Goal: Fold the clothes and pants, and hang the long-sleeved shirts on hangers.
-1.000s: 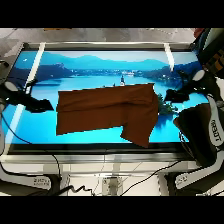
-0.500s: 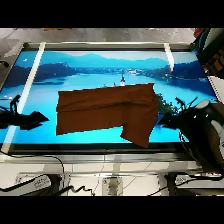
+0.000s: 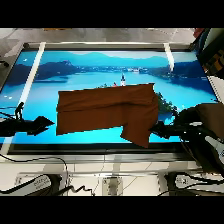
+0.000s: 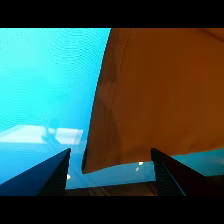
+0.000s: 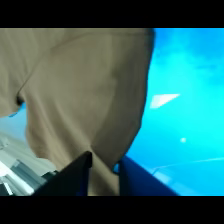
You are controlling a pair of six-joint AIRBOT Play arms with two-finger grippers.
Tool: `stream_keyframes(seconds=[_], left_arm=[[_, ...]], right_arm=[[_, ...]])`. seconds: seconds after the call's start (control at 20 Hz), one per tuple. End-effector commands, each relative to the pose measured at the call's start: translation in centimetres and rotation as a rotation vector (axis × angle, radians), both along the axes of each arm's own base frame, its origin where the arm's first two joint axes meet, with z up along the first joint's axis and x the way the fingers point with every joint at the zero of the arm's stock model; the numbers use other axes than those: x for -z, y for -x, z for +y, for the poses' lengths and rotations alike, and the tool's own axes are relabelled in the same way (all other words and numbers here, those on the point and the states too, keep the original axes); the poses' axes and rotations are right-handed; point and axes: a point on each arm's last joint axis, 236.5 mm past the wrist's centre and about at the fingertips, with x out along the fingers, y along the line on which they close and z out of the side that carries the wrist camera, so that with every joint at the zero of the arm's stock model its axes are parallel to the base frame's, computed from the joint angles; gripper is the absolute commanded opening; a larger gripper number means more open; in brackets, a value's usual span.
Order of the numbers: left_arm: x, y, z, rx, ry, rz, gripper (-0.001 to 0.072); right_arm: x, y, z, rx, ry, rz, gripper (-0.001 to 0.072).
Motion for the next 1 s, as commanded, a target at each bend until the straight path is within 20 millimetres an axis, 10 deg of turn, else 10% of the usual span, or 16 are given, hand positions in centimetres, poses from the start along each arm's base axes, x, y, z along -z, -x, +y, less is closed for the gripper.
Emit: stream_keyframes(seconds=[0.0,0.4,0.55,0.65,0.95], left_arm=[[0.4,0.4,-0.4,-0.003,0.011,0.01,0.0535],[4.5,2.5,-3.7,0.063,0.026,0.087,0.0519],[5.1,1.2,-4.1,0.042,0.012,0.063,0.0258],[4.5,0.2,-4.4,0.018,0.038,0.024,0.0016],[-1.2,-0.9,-4.6,0.149,0.06,-0.094,0.0011]], right_arm=[[-0.1,0.0,0.3,-0.028,-0.005,-0.05,0.0032],[-0.6,-0.6,0.5,-0.015,-0.02,-0.079,0.0012],[-0.7,-0.6,0.6,-0.016,-0.028,-0.078,0.0012],[-0.9,-0.6,0.7,-0.02,-0.033,-0.079,0.0012],[-6.9,-0.9,1.3,-0.087,-0.006,-0.261,0.0011]])
